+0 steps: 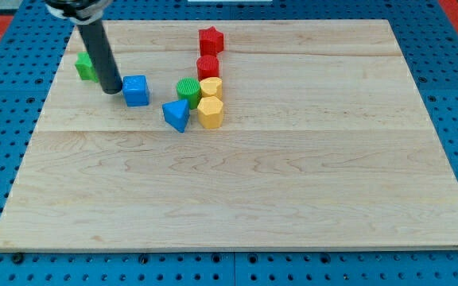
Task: Move the green star to the top left of the cube
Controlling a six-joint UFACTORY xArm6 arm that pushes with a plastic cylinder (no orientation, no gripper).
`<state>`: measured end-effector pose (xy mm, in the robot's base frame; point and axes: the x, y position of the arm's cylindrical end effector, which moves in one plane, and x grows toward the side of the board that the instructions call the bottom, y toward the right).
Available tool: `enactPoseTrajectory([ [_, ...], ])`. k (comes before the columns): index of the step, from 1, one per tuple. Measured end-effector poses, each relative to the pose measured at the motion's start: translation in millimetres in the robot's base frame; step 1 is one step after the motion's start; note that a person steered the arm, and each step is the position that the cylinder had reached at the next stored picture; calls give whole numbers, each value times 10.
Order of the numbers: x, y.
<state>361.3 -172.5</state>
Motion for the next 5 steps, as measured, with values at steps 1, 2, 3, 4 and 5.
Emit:
enactPoseTrajectory([
  [1, 45, 174],
  [2, 204, 176],
  [3, 291, 177],
  [4, 393, -776],
  [5, 374, -1322],
])
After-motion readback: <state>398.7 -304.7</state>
